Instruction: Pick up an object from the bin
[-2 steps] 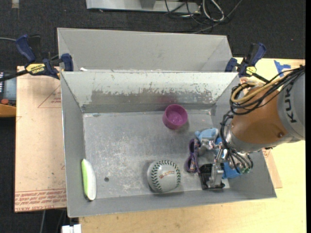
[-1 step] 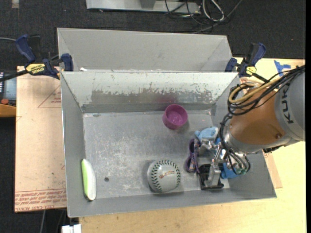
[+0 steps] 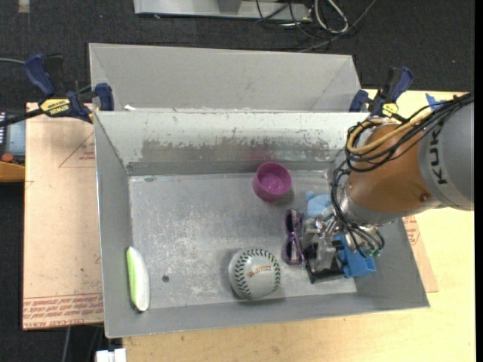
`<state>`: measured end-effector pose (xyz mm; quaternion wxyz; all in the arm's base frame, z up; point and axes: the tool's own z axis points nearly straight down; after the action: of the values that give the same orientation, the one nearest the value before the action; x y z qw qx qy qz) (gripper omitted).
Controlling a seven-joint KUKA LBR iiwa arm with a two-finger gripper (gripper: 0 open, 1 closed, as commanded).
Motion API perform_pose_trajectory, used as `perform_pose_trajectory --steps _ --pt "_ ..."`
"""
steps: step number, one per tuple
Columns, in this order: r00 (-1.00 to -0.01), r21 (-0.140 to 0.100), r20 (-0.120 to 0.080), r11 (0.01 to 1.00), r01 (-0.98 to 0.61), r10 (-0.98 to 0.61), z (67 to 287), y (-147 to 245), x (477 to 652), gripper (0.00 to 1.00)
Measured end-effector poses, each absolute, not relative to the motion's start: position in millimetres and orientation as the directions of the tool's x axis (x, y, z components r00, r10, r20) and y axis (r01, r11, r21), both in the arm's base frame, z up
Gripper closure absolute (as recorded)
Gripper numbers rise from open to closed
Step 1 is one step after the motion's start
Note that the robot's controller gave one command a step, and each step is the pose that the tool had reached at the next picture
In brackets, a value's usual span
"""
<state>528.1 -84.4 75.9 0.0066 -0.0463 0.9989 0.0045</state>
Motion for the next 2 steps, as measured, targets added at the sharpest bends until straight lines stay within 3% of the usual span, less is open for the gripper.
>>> perform_pose_trajectory --steps 2 --pt "-0.997 0.009 -0.023 0.997 -0.08 -0.08 75.2 -87.3 522.2 1.0"
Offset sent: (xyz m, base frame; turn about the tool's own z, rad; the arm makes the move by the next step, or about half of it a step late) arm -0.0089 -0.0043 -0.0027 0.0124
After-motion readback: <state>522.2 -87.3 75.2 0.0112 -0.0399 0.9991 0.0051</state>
